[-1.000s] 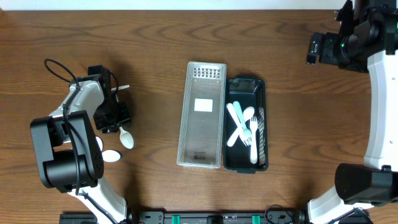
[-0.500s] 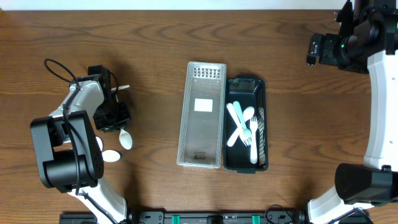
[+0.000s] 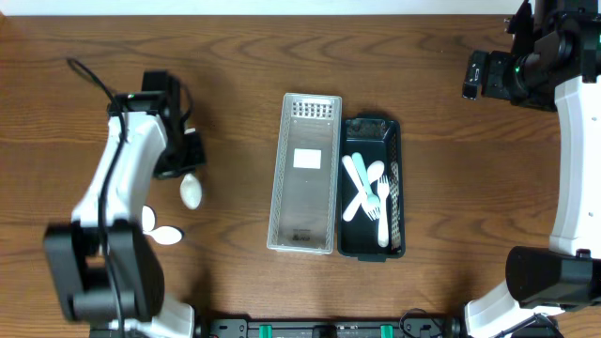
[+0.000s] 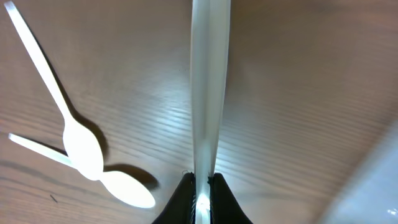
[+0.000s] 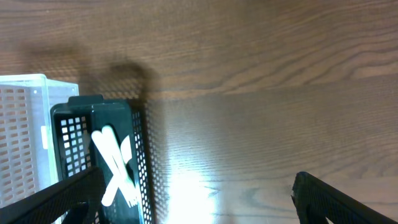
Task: Pack container
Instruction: 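Carry the spoon into the white basket and open the left gripper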
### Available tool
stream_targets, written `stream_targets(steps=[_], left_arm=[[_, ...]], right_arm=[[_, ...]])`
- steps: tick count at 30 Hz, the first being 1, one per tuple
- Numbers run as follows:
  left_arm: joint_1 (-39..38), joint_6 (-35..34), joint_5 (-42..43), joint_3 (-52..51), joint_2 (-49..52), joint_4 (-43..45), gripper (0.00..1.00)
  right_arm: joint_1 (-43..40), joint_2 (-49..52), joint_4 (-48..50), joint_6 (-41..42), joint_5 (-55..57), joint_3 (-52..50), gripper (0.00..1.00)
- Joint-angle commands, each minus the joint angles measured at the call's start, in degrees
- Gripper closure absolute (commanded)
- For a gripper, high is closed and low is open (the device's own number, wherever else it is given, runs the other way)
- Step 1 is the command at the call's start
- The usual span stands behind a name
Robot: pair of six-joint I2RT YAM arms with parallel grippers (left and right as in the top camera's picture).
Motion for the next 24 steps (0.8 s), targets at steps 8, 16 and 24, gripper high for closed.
stream_targets(steps=[8,16,24], left_arm=[[-24.9,-8.09,-0.63,5.35,-7.56,-0.72,0.94],[-32.26,-8.24,-0.28,5.35,1.46,4.5,0.94],[-33.66,-8.02,0.0,5.35,11.72,6.62,0.94]], right_arm=[[-0.2,0.31,0.28,-1.22,-0.04,0.46,0.01],[-0.2,0.31,0.0,-1.2,-0.04,0.46,0.01],[-0.2,0.31,-0.46,-1.22,-0.04,0.46,0.01]])
